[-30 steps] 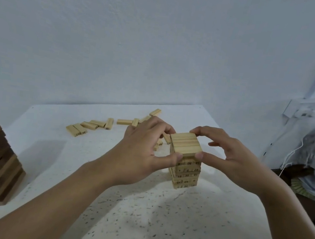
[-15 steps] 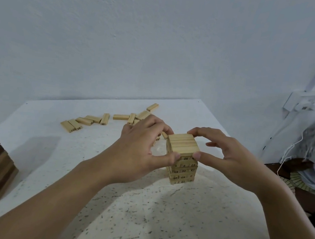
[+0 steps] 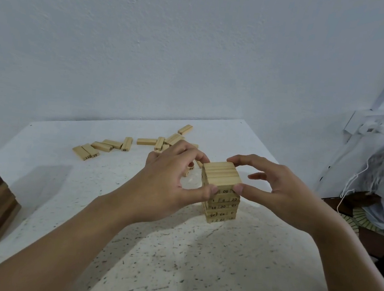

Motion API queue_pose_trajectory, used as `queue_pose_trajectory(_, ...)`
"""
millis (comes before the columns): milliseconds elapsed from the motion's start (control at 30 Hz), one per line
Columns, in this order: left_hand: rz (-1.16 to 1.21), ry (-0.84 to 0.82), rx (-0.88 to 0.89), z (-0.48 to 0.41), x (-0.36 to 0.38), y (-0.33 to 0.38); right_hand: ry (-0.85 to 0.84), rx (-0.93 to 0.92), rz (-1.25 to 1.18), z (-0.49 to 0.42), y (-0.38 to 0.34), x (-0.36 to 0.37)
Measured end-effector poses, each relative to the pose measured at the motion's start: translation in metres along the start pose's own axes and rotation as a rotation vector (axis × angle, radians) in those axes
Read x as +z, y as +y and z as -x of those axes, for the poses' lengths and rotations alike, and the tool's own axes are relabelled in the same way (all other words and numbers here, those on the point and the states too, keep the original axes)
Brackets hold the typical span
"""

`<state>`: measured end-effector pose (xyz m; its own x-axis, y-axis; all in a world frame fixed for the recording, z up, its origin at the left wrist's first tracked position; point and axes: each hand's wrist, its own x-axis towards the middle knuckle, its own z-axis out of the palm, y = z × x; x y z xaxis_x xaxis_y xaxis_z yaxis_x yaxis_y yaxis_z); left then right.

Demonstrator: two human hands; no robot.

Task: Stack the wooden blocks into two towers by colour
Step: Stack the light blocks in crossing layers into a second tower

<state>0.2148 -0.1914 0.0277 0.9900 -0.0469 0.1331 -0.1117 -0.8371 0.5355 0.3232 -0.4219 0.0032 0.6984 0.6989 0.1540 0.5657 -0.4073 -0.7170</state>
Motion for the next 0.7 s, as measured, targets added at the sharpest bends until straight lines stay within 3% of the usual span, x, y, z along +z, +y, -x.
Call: queue_pose_trajectory(700, 0.033, -0.006, -0.007, 0.0016, 0.0000, -0.0007, 0.012, -0.024, -0.039, 0.0024, -0.0061, -0.0010)
